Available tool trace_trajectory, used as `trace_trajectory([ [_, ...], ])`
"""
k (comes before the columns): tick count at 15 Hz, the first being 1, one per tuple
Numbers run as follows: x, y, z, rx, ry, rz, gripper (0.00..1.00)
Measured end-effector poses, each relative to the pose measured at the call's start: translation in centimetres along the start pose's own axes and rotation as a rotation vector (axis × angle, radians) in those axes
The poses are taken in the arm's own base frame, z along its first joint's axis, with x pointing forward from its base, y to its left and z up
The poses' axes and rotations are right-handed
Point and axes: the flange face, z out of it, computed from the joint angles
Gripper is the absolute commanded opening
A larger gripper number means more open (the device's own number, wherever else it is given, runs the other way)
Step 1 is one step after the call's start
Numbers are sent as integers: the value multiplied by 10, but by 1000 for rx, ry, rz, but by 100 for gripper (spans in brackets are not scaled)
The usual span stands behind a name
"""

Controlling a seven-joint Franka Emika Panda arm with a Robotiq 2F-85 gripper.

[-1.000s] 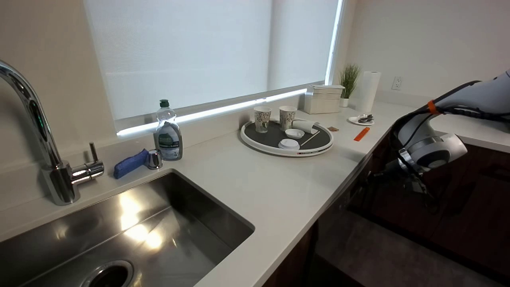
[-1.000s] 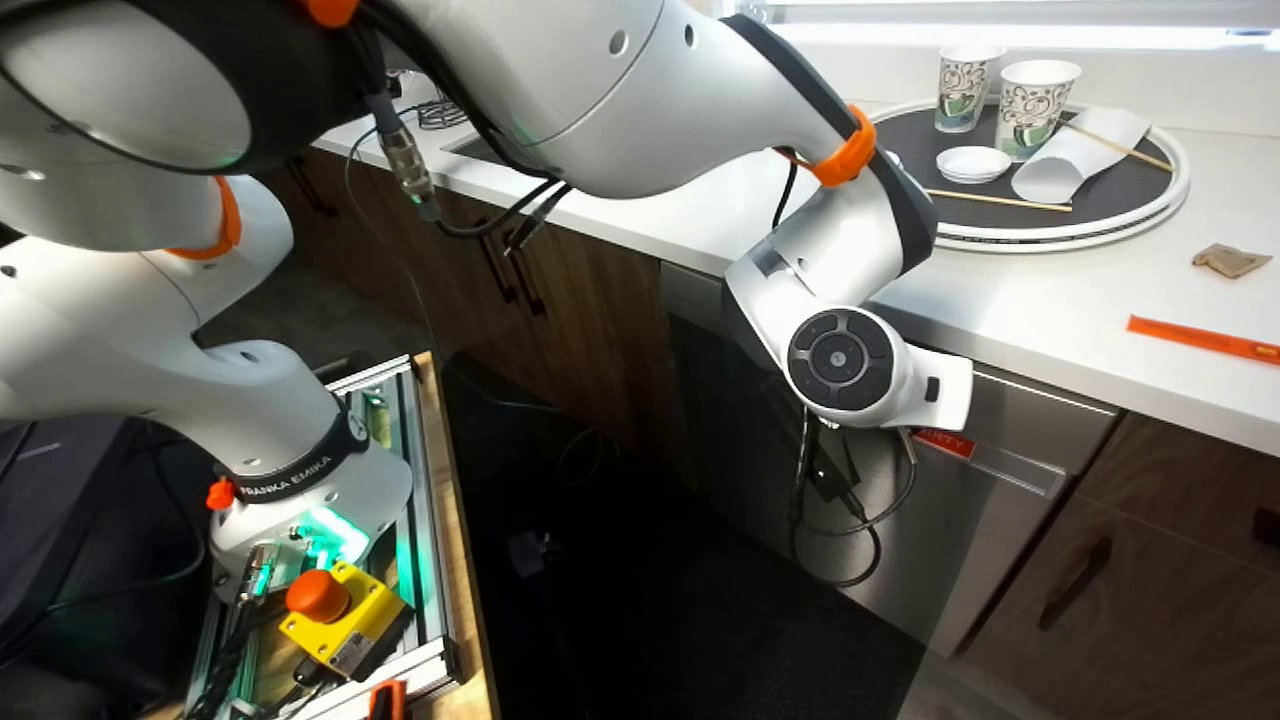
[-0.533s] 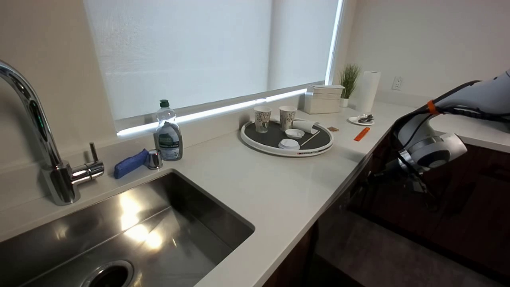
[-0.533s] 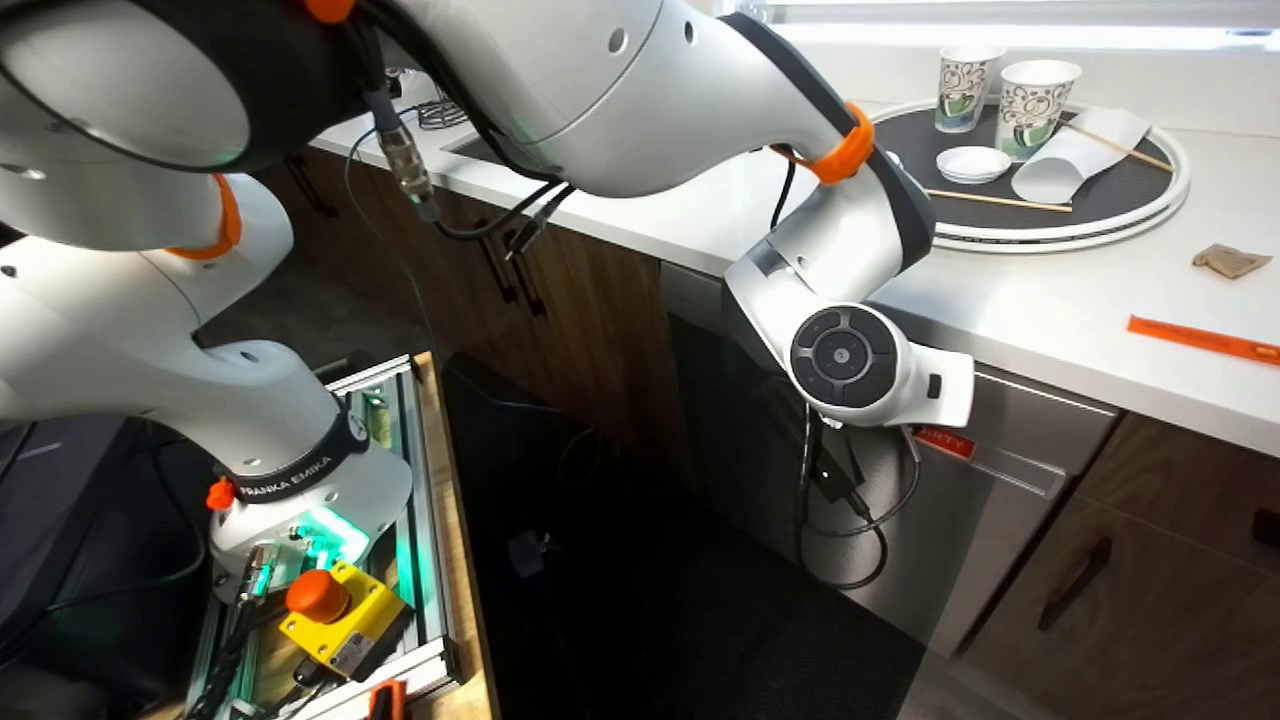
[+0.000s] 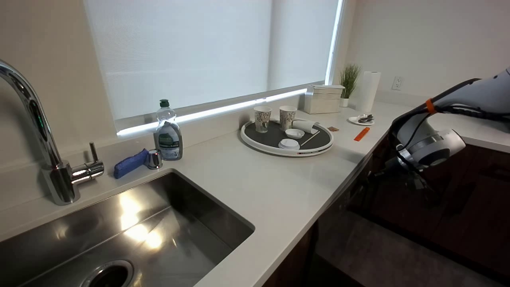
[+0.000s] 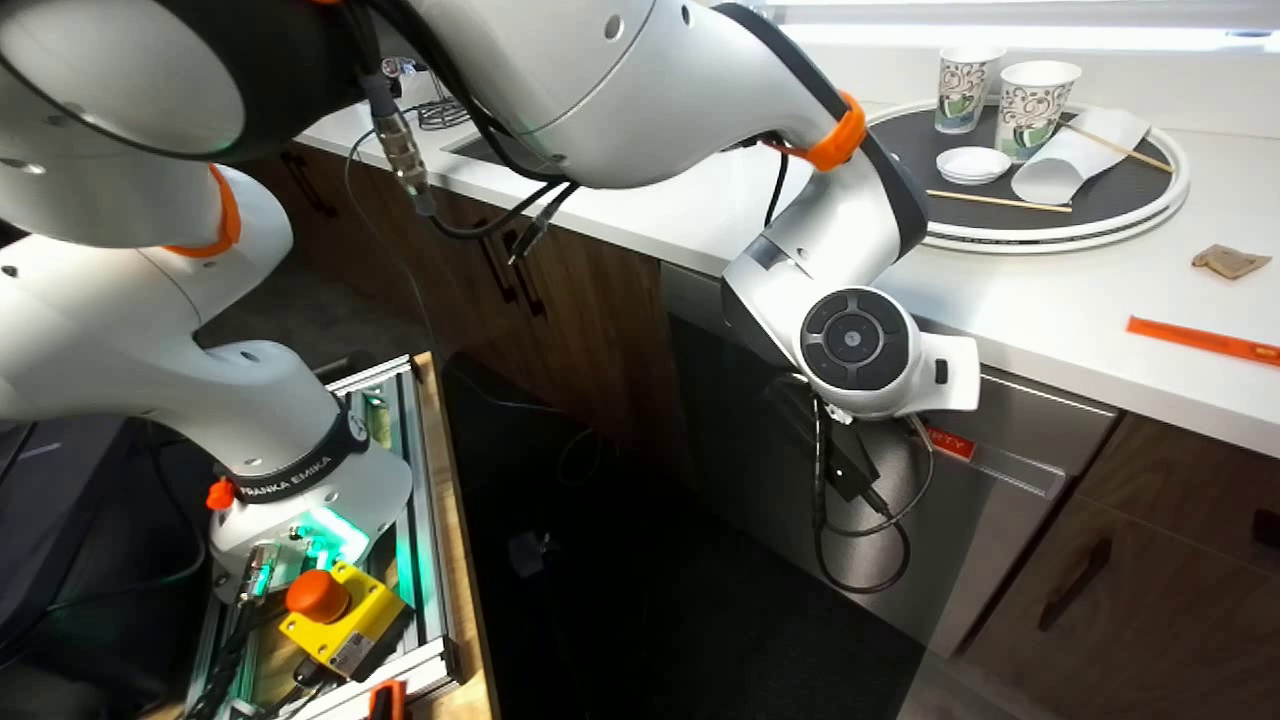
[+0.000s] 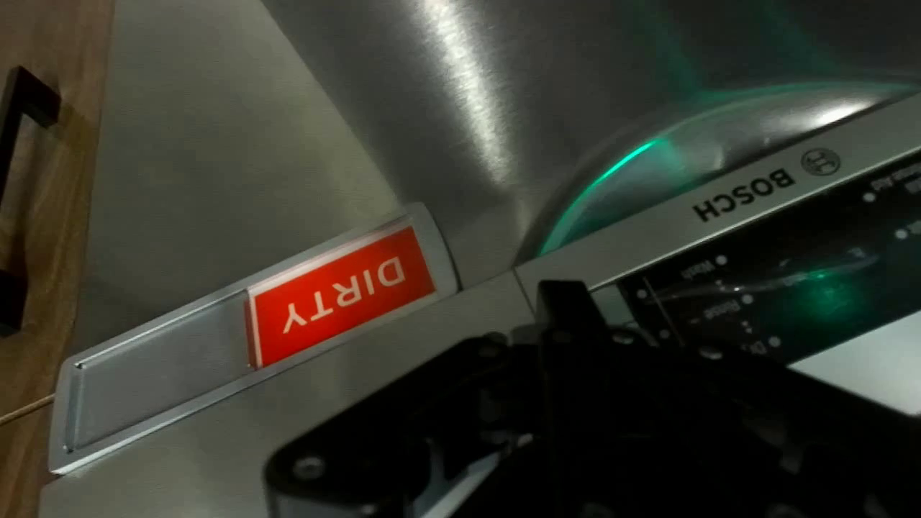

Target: Press a button on the dishwasher.

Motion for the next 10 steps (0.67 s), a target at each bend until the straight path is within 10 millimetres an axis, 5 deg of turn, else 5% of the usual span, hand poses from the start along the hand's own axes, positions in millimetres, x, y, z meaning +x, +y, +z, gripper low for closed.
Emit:
trace_trajectory([
  [10, -3, -2, -13, -63, -123, -170, 0],
])
